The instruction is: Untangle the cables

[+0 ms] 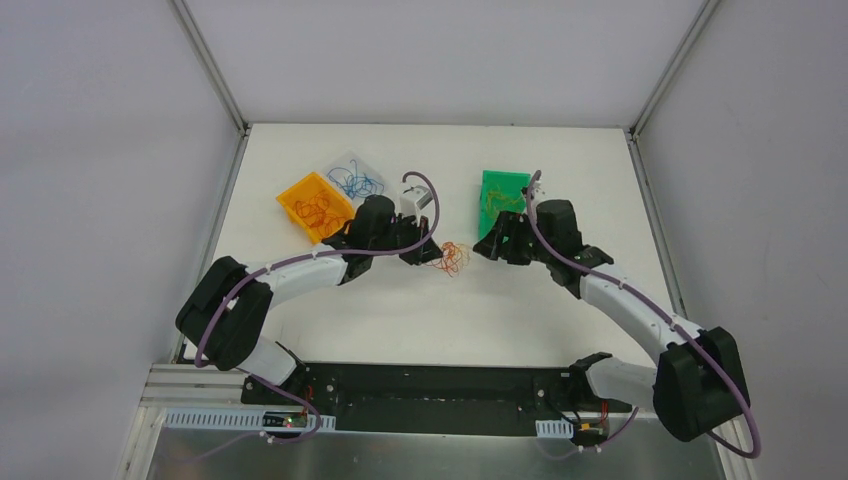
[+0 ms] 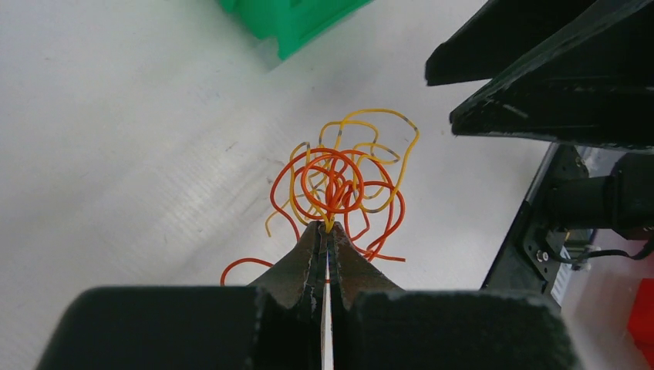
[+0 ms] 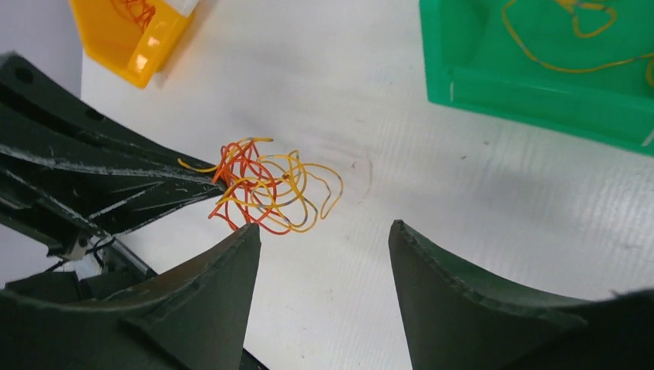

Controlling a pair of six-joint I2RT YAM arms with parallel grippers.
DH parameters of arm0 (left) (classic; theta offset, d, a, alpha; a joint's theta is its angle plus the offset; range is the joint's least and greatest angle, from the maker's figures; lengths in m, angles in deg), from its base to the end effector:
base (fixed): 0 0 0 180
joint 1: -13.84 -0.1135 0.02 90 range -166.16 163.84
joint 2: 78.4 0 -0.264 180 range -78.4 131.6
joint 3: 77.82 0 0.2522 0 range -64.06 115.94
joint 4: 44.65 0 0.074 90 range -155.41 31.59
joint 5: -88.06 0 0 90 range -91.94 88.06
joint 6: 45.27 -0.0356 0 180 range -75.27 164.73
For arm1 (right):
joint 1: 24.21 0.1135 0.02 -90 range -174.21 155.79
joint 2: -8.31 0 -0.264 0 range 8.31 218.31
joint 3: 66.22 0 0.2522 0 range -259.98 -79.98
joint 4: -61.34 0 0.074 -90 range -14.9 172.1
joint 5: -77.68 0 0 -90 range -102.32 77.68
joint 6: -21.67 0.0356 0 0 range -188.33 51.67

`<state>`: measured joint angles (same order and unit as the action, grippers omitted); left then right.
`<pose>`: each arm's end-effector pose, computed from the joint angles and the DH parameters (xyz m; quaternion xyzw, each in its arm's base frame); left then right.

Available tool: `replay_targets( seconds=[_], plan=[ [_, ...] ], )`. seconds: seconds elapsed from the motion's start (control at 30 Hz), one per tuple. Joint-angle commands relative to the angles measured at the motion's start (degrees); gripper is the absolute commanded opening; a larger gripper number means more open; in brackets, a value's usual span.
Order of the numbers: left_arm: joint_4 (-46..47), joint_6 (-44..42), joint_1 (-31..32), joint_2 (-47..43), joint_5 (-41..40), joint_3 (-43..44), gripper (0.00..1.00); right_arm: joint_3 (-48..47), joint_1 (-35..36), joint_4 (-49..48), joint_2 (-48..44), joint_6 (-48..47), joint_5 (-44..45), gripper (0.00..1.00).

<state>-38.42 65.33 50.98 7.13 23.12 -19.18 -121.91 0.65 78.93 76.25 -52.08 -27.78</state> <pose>0.2490 -0.2075 0.2251 0.2376 0.7768 -0.4244 0.4001 0.2331 0.1184 0.2508 -0.1316 0.8500 0.2834 0.4242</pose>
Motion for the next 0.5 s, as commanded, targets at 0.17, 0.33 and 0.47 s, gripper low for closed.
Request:
replay_targets(
  seconds=[0.17, 0.33, 0.47],
  plan=[
    [9.9, 0.75, 0.3, -4.16, 8.88, -3.12, 0.0, 10.23, 0.95, -22.45, -4.77, 3.54, -10.58, 0.55],
    [11.78, 1.23, 0.3, -5.36, 10.54, -4.08, 0.0, 13.8, 0.94, -28.06, -6.17, 4.13, -12.18, 0.5],
    [14.13, 2.29, 0.3, -5.15, 12.61, -4.56, 0.0, 14.55, 1.01, -30.09, -6.74, 4.28, -13.03, 0.48]
  ],
)
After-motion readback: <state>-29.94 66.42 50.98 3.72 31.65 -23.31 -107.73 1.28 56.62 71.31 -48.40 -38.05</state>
